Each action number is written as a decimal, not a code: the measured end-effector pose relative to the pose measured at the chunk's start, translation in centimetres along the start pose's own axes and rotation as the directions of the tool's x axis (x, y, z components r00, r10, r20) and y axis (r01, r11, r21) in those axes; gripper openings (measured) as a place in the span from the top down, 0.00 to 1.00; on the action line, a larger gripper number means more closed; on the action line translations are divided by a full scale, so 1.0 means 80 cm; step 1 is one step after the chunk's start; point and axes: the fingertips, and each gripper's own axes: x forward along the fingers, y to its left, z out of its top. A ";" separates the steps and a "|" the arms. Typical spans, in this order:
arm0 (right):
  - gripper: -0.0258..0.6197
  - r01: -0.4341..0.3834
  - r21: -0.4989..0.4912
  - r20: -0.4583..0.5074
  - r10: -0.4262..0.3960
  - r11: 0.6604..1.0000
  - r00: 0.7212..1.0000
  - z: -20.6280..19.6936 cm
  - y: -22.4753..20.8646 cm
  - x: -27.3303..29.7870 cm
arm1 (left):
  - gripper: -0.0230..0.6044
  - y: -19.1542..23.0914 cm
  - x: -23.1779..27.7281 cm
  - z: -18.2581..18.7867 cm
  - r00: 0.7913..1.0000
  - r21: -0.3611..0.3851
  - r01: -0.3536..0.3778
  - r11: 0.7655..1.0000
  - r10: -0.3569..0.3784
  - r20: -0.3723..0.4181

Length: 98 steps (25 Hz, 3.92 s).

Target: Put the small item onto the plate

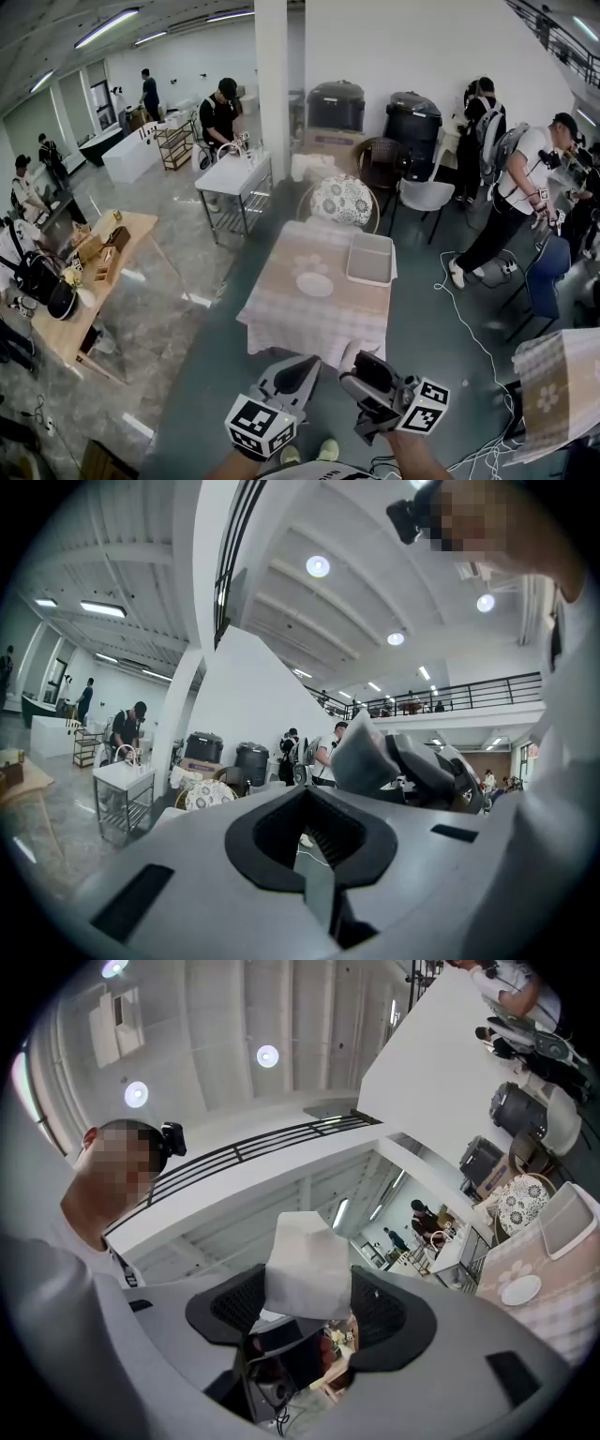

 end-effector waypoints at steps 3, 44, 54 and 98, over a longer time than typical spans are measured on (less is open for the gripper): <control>0.52 0.001 -0.004 0.000 -0.001 1.000 1.000 0.001 -0.001 -0.001 | 0.96 0.002 0.002 -0.001 1.000 -0.001 -0.006 1.000 0.006 0.001; 0.52 0.060 -0.011 -0.048 -0.060 0.998 0.997 0.037 -0.157 0.065 | 0.96 0.122 0.122 0.002 0.997 0.032 -0.075 0.997 0.075 0.011; 0.52 0.157 -0.011 -0.031 -0.157 0.988 0.987 0.039 -0.248 0.159 | 0.96 0.249 0.179 0.005 1.000 0.027 -0.013 1.000 0.014 -0.018; 0.52 0.393 -0.051 -0.396 -0.380 0.918 0.836 -0.094 -0.673 0.196 | 0.96 0.486 0.421 -0.176 0.983 -0.069 -0.053 0.996 0.040 -0.177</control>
